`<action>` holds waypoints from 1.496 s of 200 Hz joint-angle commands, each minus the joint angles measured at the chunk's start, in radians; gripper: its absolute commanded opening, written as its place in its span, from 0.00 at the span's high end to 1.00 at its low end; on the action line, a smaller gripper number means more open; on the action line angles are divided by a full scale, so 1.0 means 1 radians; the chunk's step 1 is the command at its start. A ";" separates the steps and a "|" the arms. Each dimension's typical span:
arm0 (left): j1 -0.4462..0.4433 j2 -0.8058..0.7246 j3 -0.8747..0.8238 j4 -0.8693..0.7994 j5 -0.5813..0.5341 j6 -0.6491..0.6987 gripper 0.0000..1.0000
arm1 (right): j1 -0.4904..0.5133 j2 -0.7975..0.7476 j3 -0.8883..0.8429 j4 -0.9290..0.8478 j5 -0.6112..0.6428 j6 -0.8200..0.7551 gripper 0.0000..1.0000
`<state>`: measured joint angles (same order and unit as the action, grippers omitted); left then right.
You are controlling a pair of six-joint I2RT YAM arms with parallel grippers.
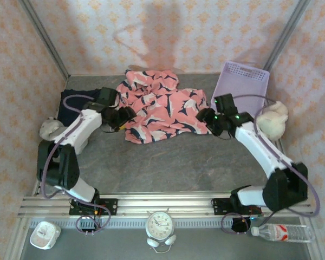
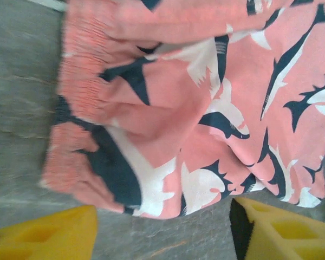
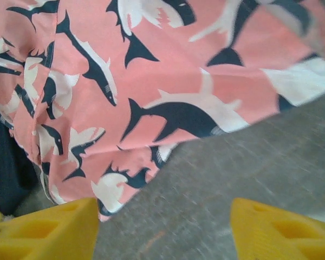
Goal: Fold and stack the mixed laundry pile
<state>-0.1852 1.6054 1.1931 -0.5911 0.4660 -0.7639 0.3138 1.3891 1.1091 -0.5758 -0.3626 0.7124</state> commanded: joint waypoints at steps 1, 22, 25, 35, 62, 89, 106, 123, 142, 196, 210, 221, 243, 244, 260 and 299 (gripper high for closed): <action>-0.064 0.099 0.038 0.057 -0.033 -0.040 0.43 | 0.016 0.162 0.117 0.036 0.026 -0.089 0.44; -0.125 0.195 0.077 0.071 -0.037 -0.048 0.52 | 0.026 0.342 0.239 0.008 0.052 -0.133 0.57; -0.133 0.207 0.082 0.070 -0.039 -0.047 0.52 | 0.027 0.364 0.255 0.002 0.055 -0.136 0.59; -0.157 0.243 0.093 0.065 -0.044 -0.039 0.52 | 0.027 0.437 0.296 -0.015 0.072 -0.147 0.61; -0.186 0.291 0.079 0.007 -0.039 0.011 0.52 | 0.030 0.571 0.350 -0.066 0.097 -0.185 0.63; -0.183 0.252 -0.040 -0.077 -0.028 0.104 0.52 | 0.044 0.592 0.292 -0.114 0.115 -0.201 0.64; -0.179 0.196 -0.141 -0.130 -0.007 0.154 0.52 | 0.073 0.548 0.203 -0.132 0.108 -0.194 0.65; -0.164 0.128 -0.220 -0.177 0.025 0.186 0.51 | 0.129 0.470 0.085 -0.145 0.080 -0.167 0.65; -0.135 0.074 -0.233 -0.237 0.085 0.221 0.46 | 0.233 0.374 -0.029 -0.190 0.061 -0.122 0.66; 0.083 0.075 0.115 -0.321 0.066 0.235 0.32 | 0.316 0.198 0.109 -0.347 0.095 -0.098 0.64; 0.123 0.134 0.230 -0.305 0.051 0.204 0.32 | 0.287 0.266 0.259 -0.352 0.118 -0.152 0.64; 0.139 0.192 0.305 -0.280 0.034 0.191 0.32 | 0.264 0.343 0.379 -0.346 0.130 -0.183 0.64; 0.145 0.347 0.463 -0.291 -0.023 0.181 0.36 | 0.219 0.531 0.623 -0.316 0.162 -0.210 0.62; 0.145 0.354 0.468 -0.292 -0.025 0.179 0.37 | 0.216 0.539 0.638 -0.313 0.161 -0.212 0.61; 0.145 0.428 0.506 -0.276 -0.041 0.163 0.40 | 0.188 0.692 0.851 -0.308 0.179 -0.228 0.53; 0.145 0.523 0.517 -0.250 -0.057 0.152 0.44 | 0.125 1.075 1.384 -0.376 0.196 -0.231 0.50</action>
<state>-0.0326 2.1159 1.6951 -0.8246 0.4507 -0.5980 0.4751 2.2944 2.2715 -0.8860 -0.2100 0.4931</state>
